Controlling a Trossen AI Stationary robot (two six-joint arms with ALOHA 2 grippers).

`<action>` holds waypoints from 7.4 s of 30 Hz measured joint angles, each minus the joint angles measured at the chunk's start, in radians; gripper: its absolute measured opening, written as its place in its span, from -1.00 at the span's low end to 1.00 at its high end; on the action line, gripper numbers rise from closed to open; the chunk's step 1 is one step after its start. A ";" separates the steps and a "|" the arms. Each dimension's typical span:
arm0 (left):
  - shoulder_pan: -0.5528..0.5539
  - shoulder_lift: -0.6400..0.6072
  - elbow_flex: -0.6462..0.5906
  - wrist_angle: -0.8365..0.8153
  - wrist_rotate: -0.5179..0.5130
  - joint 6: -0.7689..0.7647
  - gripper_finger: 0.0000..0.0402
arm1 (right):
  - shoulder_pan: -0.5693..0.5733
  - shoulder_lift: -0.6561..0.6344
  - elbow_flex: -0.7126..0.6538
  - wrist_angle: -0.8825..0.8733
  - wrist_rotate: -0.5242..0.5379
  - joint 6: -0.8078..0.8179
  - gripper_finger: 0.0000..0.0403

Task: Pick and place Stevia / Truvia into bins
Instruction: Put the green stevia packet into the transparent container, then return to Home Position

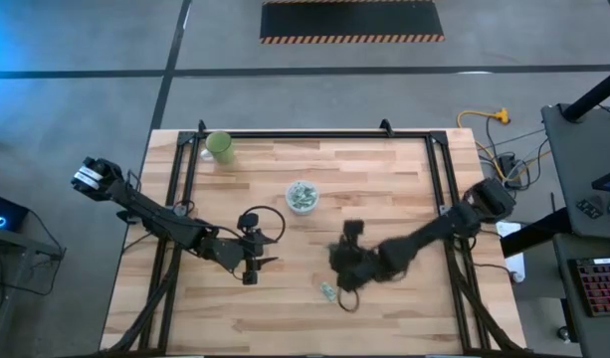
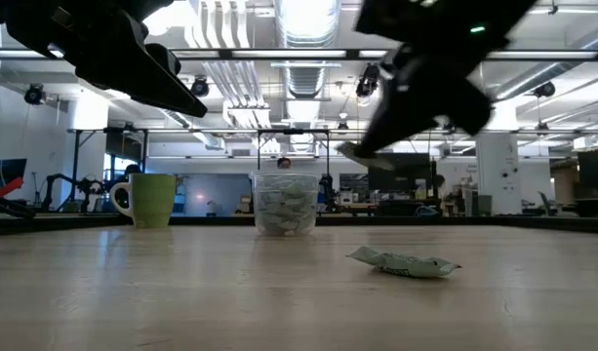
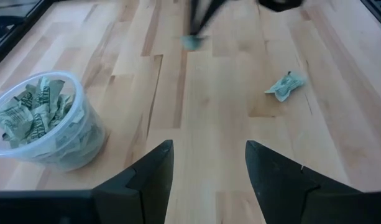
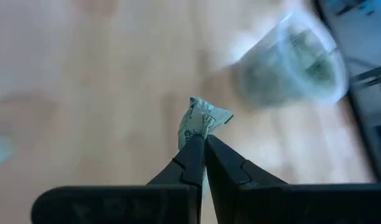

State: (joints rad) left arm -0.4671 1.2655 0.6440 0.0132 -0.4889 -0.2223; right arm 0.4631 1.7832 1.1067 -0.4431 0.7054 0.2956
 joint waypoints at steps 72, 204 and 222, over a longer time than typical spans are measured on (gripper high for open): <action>0.115 0.779 0.448 0.383 0.482 0.353 -0.09 | -0.080 -0.652 -0.470 0.102 -0.545 0.023 -0.54; 0.383 -0.781 -0.290 0.107 0.192 0.337 -0.18 | -0.483 -1.292 -0.858 0.647 -0.743 -0.376 -0.64; 0.388 -1.124 -0.501 0.196 0.209 0.362 -0.18 | -0.483 -1.634 -1.010 0.604 -0.790 -0.366 -0.64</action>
State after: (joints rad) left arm -0.0788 0.1414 0.1433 0.2088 -0.2804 0.1394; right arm -0.0200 0.1496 0.0970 0.1613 -0.0851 -0.0704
